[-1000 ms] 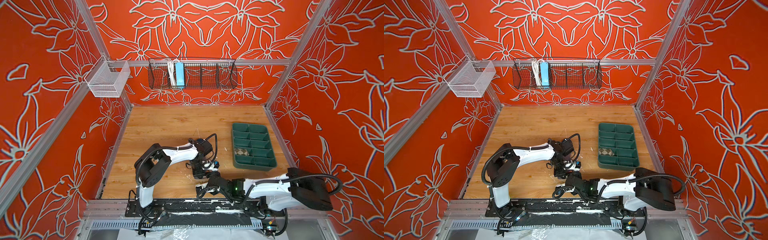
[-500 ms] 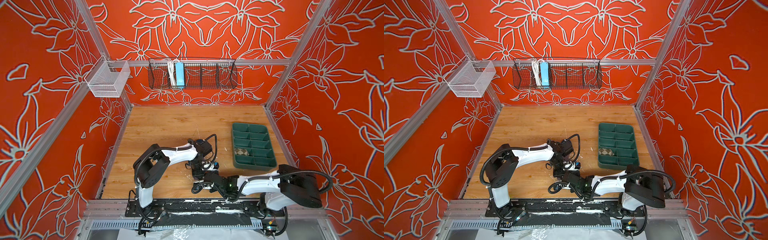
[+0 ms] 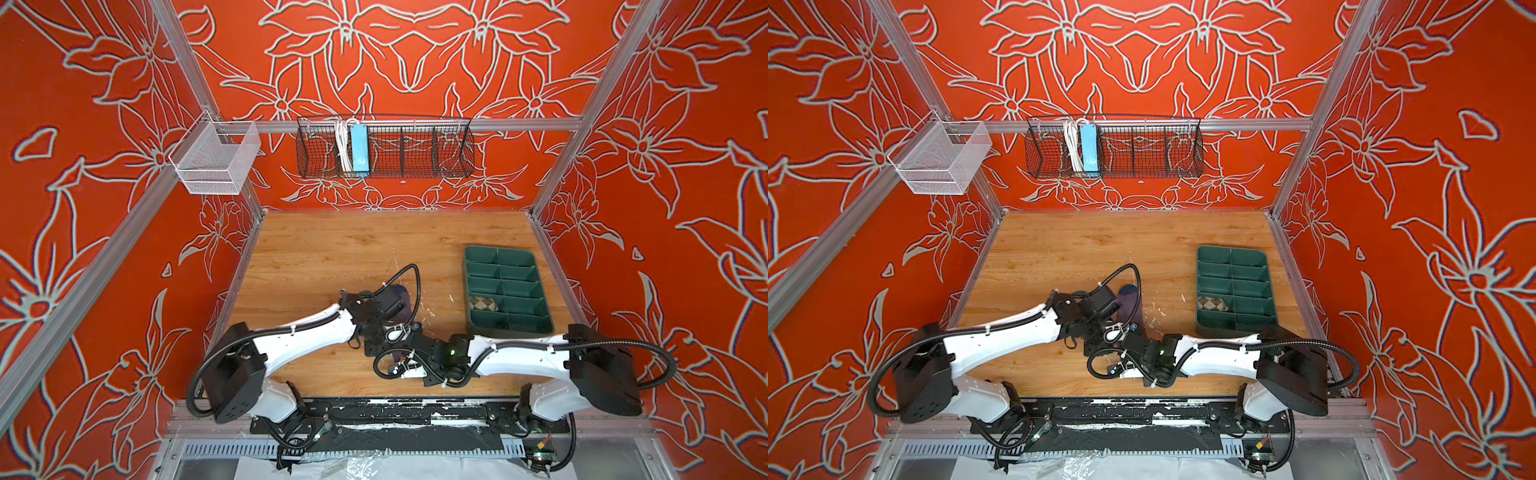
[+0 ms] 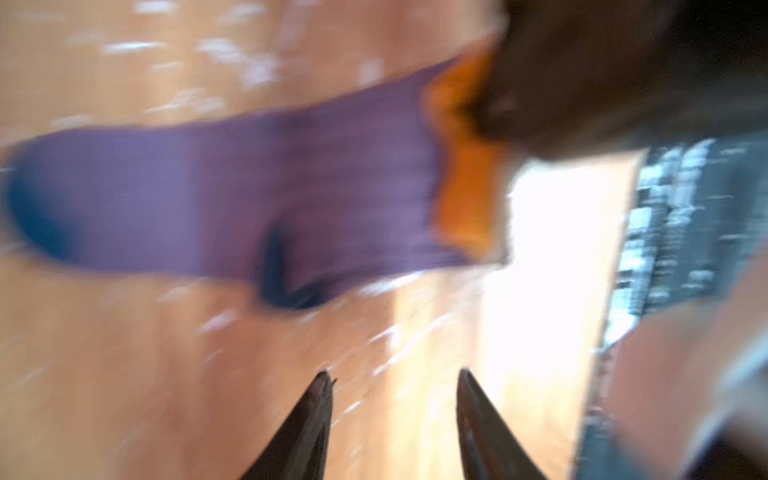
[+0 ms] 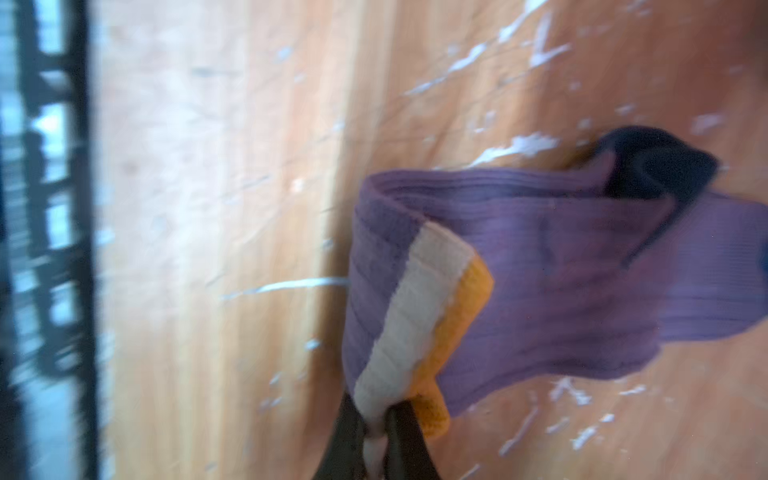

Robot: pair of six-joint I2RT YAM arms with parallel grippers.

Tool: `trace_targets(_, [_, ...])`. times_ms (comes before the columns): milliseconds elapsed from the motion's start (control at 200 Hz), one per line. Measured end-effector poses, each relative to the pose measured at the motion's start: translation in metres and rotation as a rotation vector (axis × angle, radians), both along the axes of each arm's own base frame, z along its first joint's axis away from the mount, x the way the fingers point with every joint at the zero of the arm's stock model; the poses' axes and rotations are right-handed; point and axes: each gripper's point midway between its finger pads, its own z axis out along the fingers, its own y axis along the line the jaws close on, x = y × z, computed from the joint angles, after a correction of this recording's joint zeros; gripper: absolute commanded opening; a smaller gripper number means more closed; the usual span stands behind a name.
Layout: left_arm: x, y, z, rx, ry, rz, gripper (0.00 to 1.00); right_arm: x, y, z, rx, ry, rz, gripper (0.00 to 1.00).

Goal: Roll the socks

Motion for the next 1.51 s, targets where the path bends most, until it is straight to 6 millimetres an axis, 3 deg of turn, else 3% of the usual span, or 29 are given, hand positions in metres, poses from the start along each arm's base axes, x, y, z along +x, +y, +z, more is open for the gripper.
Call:
trace_targets(170, [0.023,0.029,0.032,-0.064,-0.292,0.102,0.51,-0.009,-0.003,0.001,-0.043,0.109,-0.008,0.00])
trace_targets(310, [0.031,0.048,0.083,-0.160,-0.524,0.151,0.51,-0.013,0.000,0.003,-0.068,0.216,-0.015,0.00])
trace_targets(465, [0.009,0.060,0.146,-0.317,-0.701,0.062,0.52,-0.015,0.011,0.004,-0.064,0.397,-0.036,0.00])
trace_targets(570, [-0.015,0.064,0.167,-0.390,-0.763,-0.058,0.54,-0.013,0.019,0.003,-0.066,0.515,-0.058,0.00])
trace_targets(661, [-0.029,0.061,0.172,-0.420,-0.772,-0.144,0.54,-0.010,0.024,0.001,-0.074,0.606,-0.089,0.00])
trace_targets(746, [-0.037,0.053,0.162,-0.416,-0.738,-0.221,0.54,-0.008,0.024,0.001,-0.092,0.683,-0.119,0.00])
trace_targets(846, [-0.047,0.035,0.130,-0.369,-0.651,-0.334,0.54,-0.004,0.024,0.000,-0.110,0.758,-0.154,0.02])
trace_targets(1006, [-0.074,0.000,0.038,-0.195,-0.449,-0.549,0.54,0.002,0.024,0.001,-0.126,0.836,-0.186,0.08])
trace_targets(1131, [-0.081,-0.008,-0.022,-0.066,-0.300,-0.563,0.54,0.009,0.024,0.001,-0.124,0.856,-0.199,0.09])
trace_targets(1301, [-0.069,-0.023,-0.051,-0.036,-0.227,-0.436,0.54,0.012,0.024,0.001,-0.116,0.867,-0.196,0.09])
trace_targets(1506, [-0.048,-0.037,-0.062,-0.036,-0.246,-0.278,0.52,0.017,0.021,0.001,-0.106,0.866,-0.200,0.09])
